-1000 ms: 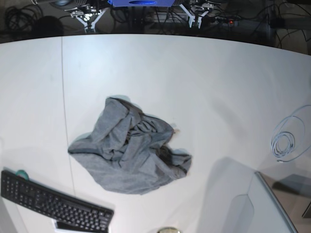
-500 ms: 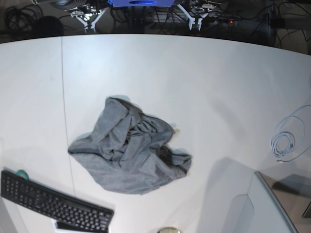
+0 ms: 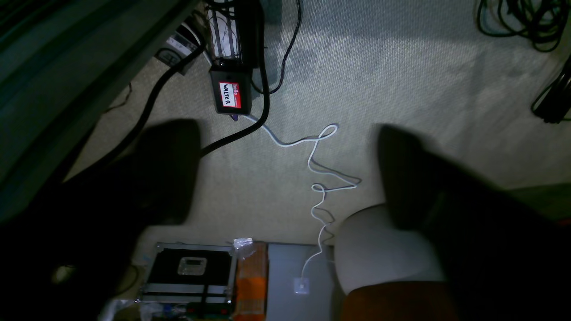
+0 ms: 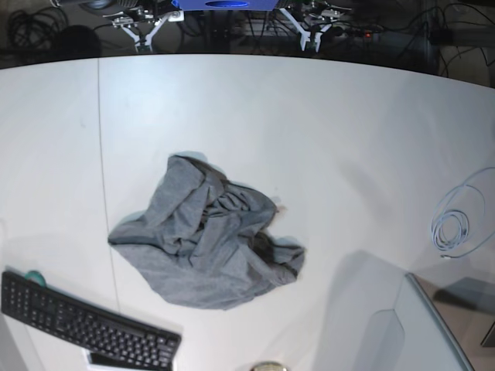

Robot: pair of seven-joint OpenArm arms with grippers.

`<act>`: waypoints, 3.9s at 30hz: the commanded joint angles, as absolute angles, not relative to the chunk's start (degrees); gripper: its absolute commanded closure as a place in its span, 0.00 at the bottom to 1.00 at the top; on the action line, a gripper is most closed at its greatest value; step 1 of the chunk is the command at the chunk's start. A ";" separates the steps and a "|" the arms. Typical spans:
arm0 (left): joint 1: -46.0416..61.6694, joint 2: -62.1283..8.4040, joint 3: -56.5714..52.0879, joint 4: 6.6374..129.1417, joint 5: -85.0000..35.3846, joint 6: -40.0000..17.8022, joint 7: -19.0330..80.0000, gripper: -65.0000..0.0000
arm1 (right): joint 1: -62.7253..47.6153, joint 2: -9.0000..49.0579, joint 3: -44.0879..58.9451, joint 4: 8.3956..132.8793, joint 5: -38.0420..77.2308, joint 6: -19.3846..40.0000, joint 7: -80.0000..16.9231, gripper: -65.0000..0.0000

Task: Layout the t-shirt on the table in an organized manner, then fold the t-shirt properly

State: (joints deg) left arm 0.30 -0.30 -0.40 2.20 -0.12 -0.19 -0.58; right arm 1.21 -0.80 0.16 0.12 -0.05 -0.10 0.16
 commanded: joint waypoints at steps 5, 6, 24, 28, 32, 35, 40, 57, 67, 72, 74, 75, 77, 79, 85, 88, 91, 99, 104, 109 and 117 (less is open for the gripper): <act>-0.13 0.57 -0.48 2.24 -0.40 -0.04 -0.40 0.99 | 0.48 -0.75 0.13 0.00 0.04 0.40 0.04 0.05; 0.04 0.57 -0.48 2.24 -0.40 -0.04 -0.40 0.99 | 0.48 -0.75 0.13 0.00 0.04 0.40 0.04 0.13; 5.41 0.31 -0.40 9.89 -0.40 -0.13 -0.31 0.34 | -1.98 -0.31 0.13 2.07 0.04 0.40 0.40 0.90; 6.02 0.31 -0.40 9.89 -0.40 -0.13 -0.13 0.76 | -4.18 -0.31 0.04 5.05 -0.04 0.40 0.40 0.90; 6.11 0.31 -0.40 9.89 -0.40 -0.13 -0.31 1.00 | -5.32 -0.31 -0.04 5.85 -0.13 0.40 0.13 0.91; 6.11 -0.40 -0.40 9.89 -0.40 -0.04 -0.31 1.00 | -5.58 -0.31 -0.13 5.76 -0.22 0.31 -0.22 1.00; 9.80 -0.66 -0.40 14.46 -0.40 -0.04 -0.40 1.00 | -6.11 0.40 0.22 6.02 0.04 0.31 -5.32 1.00; 45.32 -9.80 -0.48 68.44 -0.40 -0.04 -0.48 1.00 | -46.73 -1.27 14.02 71.52 0.04 0.22 -10.42 1.00; 54.29 -12.00 -0.66 102.73 -0.57 0.13 0.13 1.00 | -54.81 -4.26 13.93 99.30 0.04 0.40 -10.42 1.00; 44.53 -8.66 -0.04 105.89 -0.48 0.13 0.57 1.00 | -49.36 -3.30 14.11 104.92 -0.22 0.48 -12.44 1.00; 40.22 -5.93 -0.66 105.80 -0.48 0.13 4.26 1.00 | -45.85 -0.57 13.85 107.03 -0.22 0.57 -17.36 1.00; 37.67 -4.97 -0.66 105.80 -0.48 0.13 7.25 1.00 | -43.12 1.01 13.58 107.47 -0.04 0.66 -20.18 1.00; 32.57 -3.38 -0.48 105.63 -0.48 0.13 13.93 1.00 | -36.00 2.77 13.49 107.56 0.04 3.47 -26.24 1.00; 28.97 -1.80 -0.48 105.63 -0.48 0.13 17.71 1.00 | -28.97 3.12 14.11 107.56 0.04 8.31 -31.16 1.00; 19.65 -1.10 -0.57 98.86 -0.48 0.13 18.15 1.00 | -11.12 2.33 13.49 103.52 -0.13 19.12 -41.27 0.77; 13.58 -1.10 0.04 92.88 0.04 0.13 18.15 1.00 | -4.97 1.36 11.03 99.47 -0.04 20.97 -44.79 0.44; 7.16 -0.31 0.31 86.90 0.13 0.13 18.07 1.00 | -1.36 0.84 9.19 95.87 0.13 21.05 -44.97 0.35; -5.93 0.75 0.40 70.81 0.31 0.13 17.89 1.00 | 5.93 -4.35 5.85 82.68 -0.04 20.62 -44.70 0.36; -10.33 1.10 8.48 59.30 0.31 0.22 10.42 1.00 | 7.69 -4.79 5.67 75.65 0.04 20.62 -40.13 0.37; -14.46 1.19 16.57 43.91 0.22 0.22 3.56 1.00 | 7.87 -3.47 6.99 72.40 -0.22 20.53 -39.34 0.87; -11.03 -2.15 17.27 42.95 0.22 0.22 0.57 1.00 | 5.23 -0.04 12.88 78.73 -0.31 20.53 -39.69 0.99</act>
